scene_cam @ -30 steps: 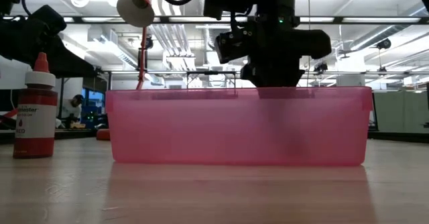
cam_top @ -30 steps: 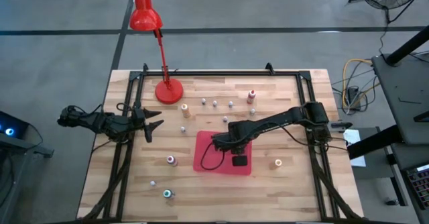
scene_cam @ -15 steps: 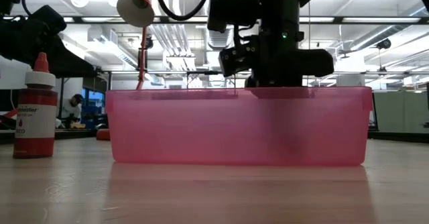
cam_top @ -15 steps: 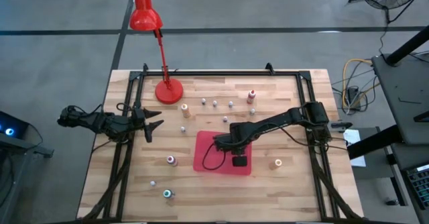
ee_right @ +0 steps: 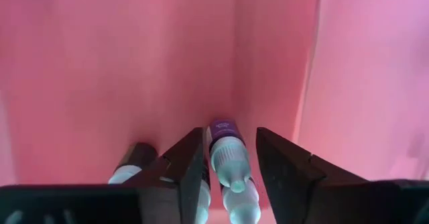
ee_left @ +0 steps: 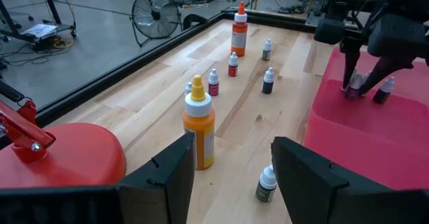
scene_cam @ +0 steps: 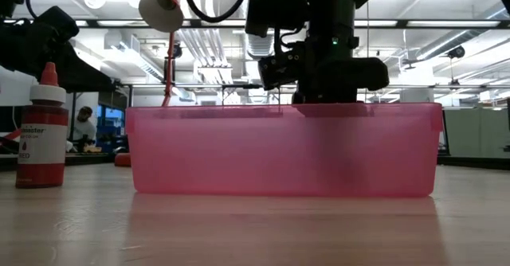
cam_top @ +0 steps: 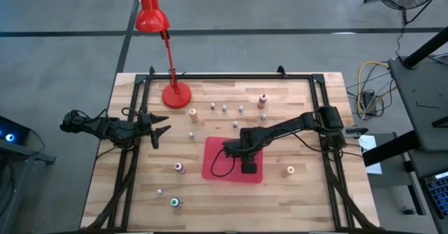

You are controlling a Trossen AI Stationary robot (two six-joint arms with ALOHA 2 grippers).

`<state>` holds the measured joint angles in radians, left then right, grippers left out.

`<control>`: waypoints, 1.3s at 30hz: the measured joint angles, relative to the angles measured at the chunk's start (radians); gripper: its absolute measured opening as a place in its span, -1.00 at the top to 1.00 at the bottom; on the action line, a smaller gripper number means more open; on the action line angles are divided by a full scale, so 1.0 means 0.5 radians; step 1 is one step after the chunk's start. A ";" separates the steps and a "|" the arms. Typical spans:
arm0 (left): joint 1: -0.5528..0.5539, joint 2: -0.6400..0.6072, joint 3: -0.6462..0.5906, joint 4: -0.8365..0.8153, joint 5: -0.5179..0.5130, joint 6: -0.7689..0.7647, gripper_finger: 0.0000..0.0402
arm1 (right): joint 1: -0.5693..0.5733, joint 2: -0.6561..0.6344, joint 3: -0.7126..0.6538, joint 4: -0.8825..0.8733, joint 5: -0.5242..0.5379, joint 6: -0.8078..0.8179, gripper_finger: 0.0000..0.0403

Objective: Pick & Place food coloring
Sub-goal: Put the small green food coloring bottle in the red bin

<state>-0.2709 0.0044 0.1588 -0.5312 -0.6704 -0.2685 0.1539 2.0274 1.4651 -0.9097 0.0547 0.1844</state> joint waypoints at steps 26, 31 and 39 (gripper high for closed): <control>0.000 0.000 0.000 0.000 0.000 0.000 0.15 | -0.007 -0.492 0.002 -0.147 0.044 0.200 0.07; 0.000 0.000 0.000 0.001 0.000 0.000 0.15 | -0.073 -0.603 0.002 -0.223 0.312 0.332 0.07; 0.000 0.000 0.000 0.000 0.000 0.000 0.15 | -0.254 -0.650 0.002 -0.252 0.430 0.682 0.04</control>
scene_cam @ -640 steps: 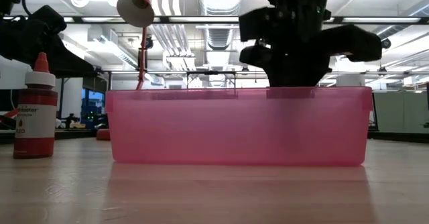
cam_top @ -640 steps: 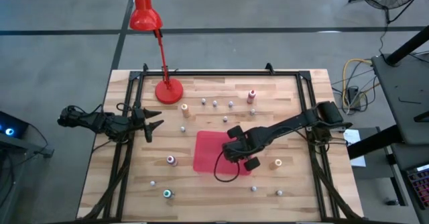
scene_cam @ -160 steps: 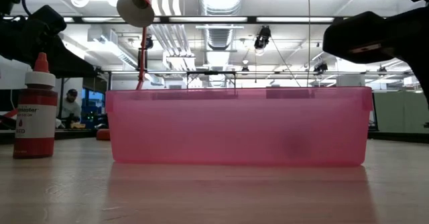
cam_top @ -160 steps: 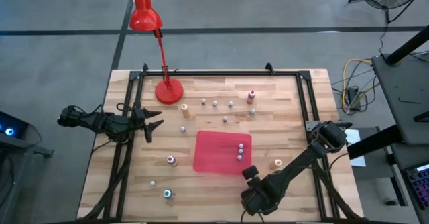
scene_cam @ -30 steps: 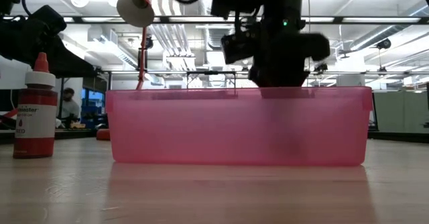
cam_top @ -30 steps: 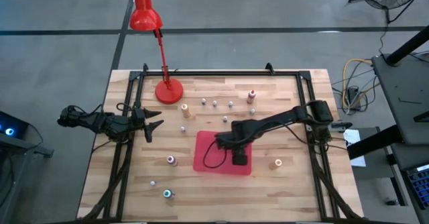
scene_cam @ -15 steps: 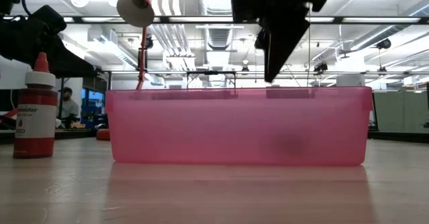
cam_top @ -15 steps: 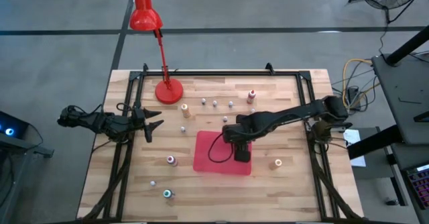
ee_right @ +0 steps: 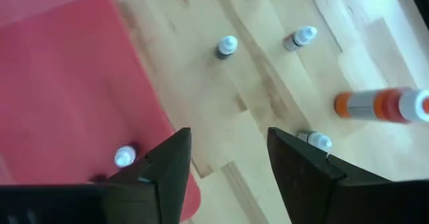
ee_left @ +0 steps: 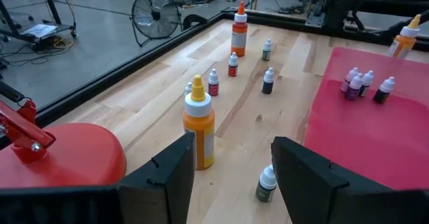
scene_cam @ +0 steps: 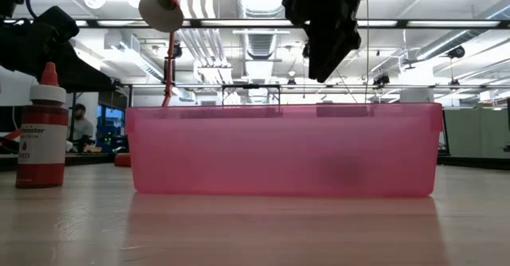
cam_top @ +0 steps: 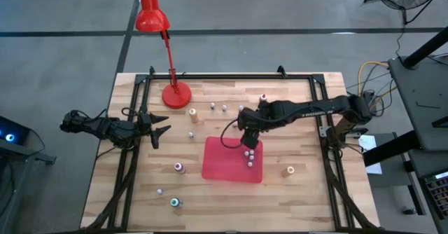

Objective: Pick & Place food coloring
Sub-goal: Put the small green food coloring bottle in the red bin

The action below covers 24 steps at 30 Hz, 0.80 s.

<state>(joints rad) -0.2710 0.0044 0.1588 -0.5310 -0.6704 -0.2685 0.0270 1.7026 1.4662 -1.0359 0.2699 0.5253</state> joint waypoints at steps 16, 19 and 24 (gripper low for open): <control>0.001 0.000 -0.001 0.000 0.000 0.000 0.15 | -0.332 -0.030 -0.071 -0.016 0.043 0.623 -0.53; 0.000 0.000 0.000 0.000 0.000 0.000 0.15 | -0.369 -0.030 -0.142 -0.015 0.043 0.678 -0.58; 0.000 0.000 0.000 0.000 0.000 -0.001 0.15 | -0.398 -0.030 -0.303 -0.014 0.043 0.768 -0.60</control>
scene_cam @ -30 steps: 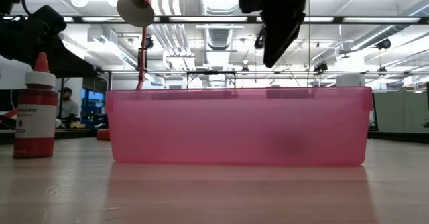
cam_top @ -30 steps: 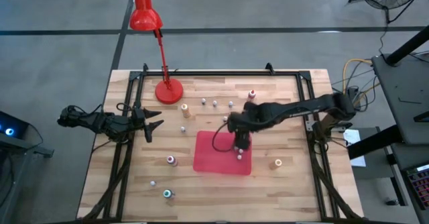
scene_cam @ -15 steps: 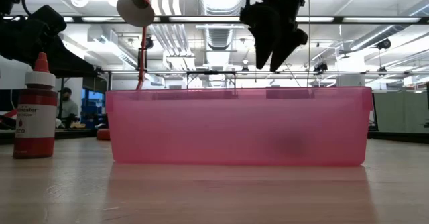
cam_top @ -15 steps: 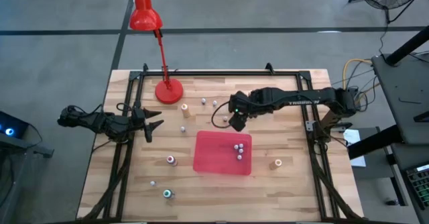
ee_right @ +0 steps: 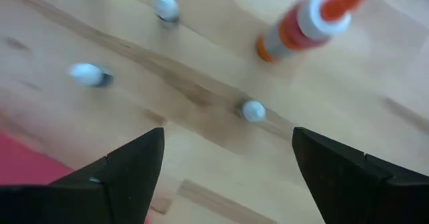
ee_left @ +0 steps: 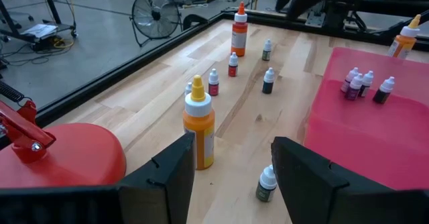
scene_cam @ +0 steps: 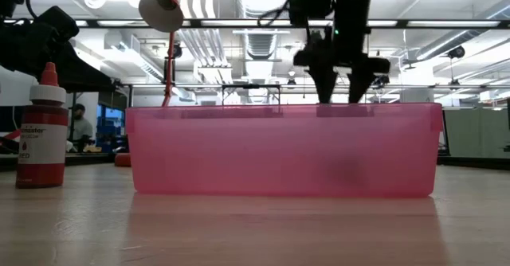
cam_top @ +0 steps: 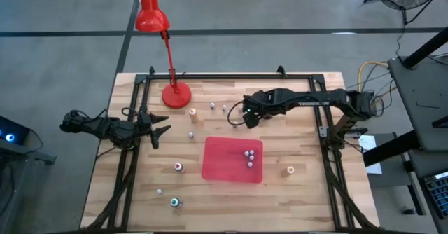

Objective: Pick & Place food coloring
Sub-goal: Put the small green food coloring bottle in the red bin

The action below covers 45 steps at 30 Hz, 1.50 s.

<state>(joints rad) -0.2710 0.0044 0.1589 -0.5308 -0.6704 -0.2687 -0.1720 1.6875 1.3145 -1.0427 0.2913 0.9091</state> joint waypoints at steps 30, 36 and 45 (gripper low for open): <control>0.000 0.000 -0.001 0.000 0.000 0.000 0.15 | -0.163 0.035 -0.542 0.605 0.044 -0.134 -0.50; 0.000 0.000 -0.001 0.000 0.000 0.000 0.15 | -0.175 0.076 -0.554 0.642 0.037 -0.203 -0.50; 0.001 0.000 0.000 0.000 0.000 0.001 0.15 | -0.180 0.076 -0.575 0.659 0.021 -0.203 -0.47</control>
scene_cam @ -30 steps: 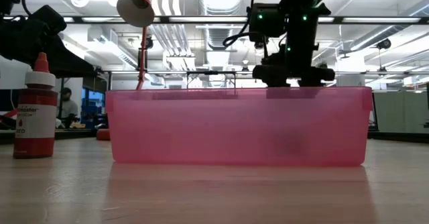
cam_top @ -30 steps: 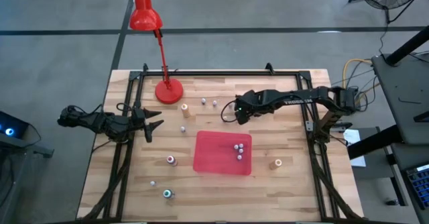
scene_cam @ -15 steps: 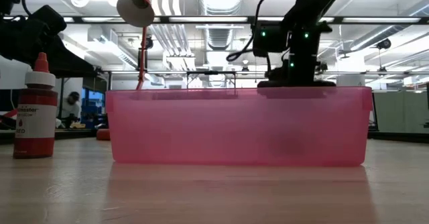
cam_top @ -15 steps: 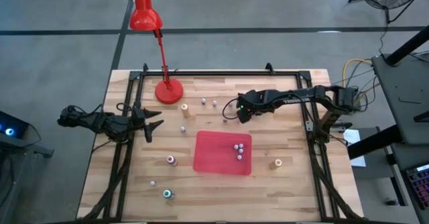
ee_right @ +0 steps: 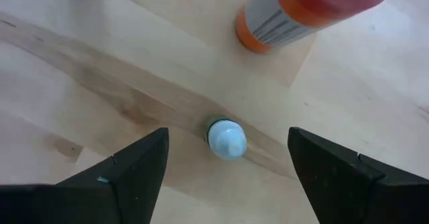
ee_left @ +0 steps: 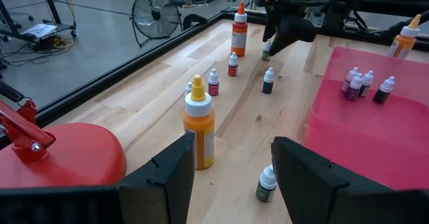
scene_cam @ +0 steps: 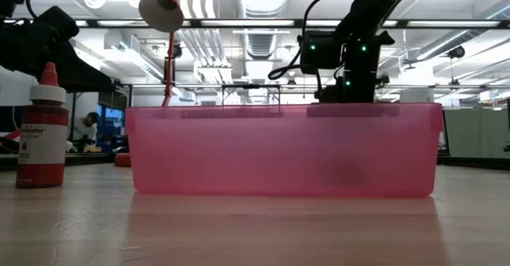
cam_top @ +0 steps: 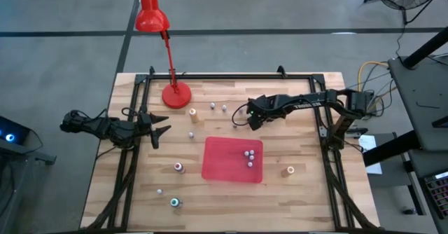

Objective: Pick & Place food coloring
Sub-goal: Put the small green food coloring bottle in the red bin

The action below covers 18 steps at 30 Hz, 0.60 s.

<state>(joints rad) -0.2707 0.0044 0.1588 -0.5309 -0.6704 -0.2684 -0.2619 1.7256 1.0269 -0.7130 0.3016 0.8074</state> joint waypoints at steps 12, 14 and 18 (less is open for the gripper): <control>-0.001 0.000 0.000 0.000 0.000 -0.001 0.15 | -0.002 0.000 -0.002 0.035 -0.028 -0.027 -0.17; 0.000 0.000 0.000 0.000 0.000 0.000 0.15 | -0.002 0.000 -0.002 0.041 -0.028 -0.030 -0.12; -0.001 0.000 0.000 -0.001 0.000 0.000 0.15 | -0.002 0.001 -0.002 0.042 -0.031 -0.057 -0.02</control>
<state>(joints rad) -0.2710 0.0044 0.1589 -0.5312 -0.6704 -0.2684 -0.2626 1.7259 1.0260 -0.6922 0.2863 0.7788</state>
